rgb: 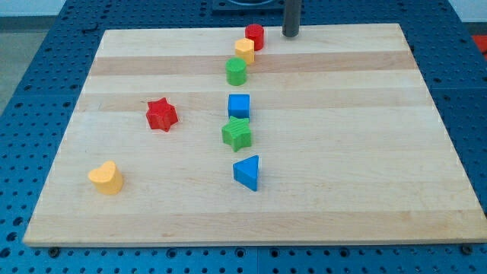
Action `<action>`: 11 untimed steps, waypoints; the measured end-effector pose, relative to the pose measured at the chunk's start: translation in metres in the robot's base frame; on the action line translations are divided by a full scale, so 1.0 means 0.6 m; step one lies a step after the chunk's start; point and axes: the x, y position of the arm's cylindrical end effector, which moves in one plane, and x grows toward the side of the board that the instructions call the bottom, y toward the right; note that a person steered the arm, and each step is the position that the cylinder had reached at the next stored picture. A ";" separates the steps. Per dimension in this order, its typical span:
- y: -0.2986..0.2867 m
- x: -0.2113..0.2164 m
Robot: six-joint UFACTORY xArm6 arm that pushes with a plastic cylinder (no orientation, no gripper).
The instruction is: Slide the red circle left a bit
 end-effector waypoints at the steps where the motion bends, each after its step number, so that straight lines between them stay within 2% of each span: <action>1: -0.012 0.000; 4: -0.057 0.006; 11: -0.077 0.018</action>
